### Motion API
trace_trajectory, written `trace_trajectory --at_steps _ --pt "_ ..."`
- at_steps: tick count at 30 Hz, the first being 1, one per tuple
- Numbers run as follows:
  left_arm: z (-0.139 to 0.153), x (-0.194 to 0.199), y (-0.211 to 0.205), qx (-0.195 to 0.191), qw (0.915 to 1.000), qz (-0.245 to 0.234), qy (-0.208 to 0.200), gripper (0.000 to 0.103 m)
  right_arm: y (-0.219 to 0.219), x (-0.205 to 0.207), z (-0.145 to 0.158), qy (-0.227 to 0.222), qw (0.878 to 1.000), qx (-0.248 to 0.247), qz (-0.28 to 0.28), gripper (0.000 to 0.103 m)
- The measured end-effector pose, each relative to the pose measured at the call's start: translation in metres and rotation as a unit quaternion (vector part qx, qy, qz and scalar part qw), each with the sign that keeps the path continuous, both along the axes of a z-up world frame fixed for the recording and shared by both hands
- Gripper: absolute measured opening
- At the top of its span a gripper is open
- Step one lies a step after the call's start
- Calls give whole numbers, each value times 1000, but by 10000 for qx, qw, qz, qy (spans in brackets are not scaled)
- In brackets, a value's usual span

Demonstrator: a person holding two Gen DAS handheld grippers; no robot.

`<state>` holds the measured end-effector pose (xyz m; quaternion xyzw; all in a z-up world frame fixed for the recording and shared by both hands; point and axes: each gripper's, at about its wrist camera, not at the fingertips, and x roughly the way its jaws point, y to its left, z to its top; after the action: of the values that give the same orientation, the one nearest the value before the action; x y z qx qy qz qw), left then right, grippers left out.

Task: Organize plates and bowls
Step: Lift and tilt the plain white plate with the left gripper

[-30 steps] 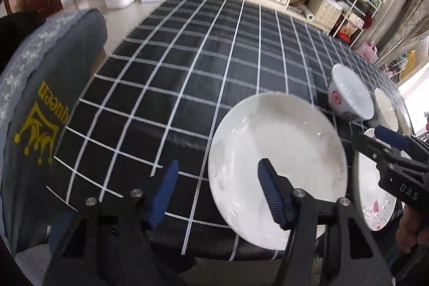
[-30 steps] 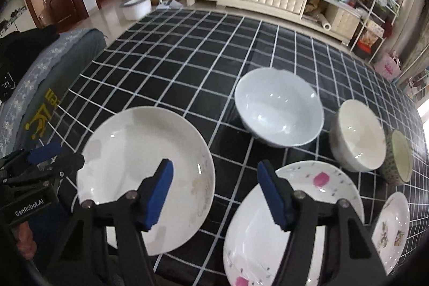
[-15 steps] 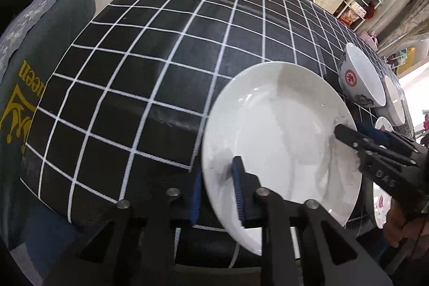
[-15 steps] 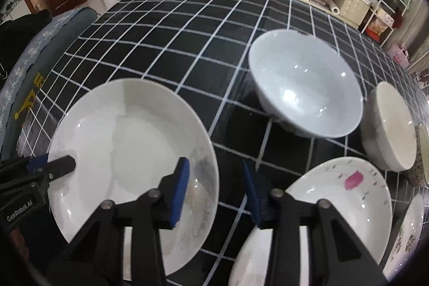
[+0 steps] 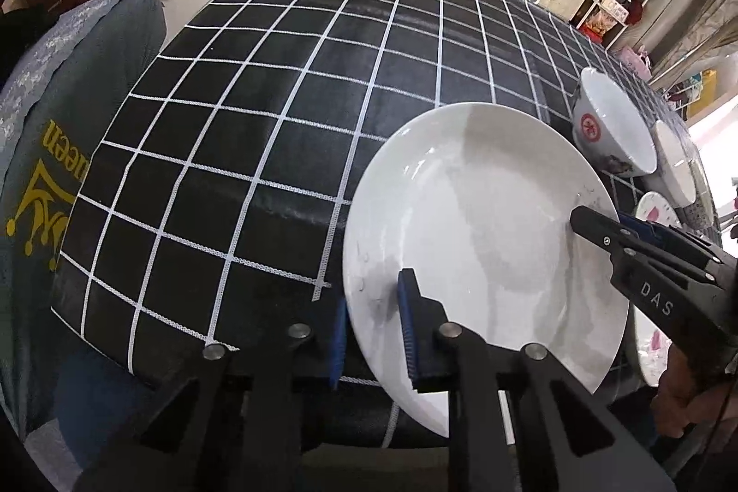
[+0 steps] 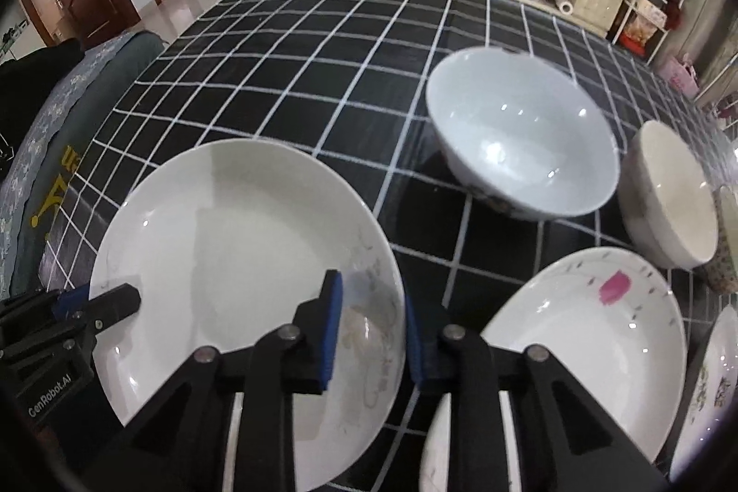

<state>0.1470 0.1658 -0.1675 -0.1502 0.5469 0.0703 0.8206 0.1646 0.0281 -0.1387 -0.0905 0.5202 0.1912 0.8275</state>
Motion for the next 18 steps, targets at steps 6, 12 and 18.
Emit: trace_trajectory --at_steps 6,12,18 --pt "8 -2 0 19 9999 35 -102 18 -3 4 9 -15 9999 128 -23 30" --pt "-4 -6 4 -14 9999 113 -29 18 0 3 -3 89 9999 55 25 30" --pt "-14 -9 4 -51 9999 134 7 17 1 5 -10 246 9997 42 37 30"
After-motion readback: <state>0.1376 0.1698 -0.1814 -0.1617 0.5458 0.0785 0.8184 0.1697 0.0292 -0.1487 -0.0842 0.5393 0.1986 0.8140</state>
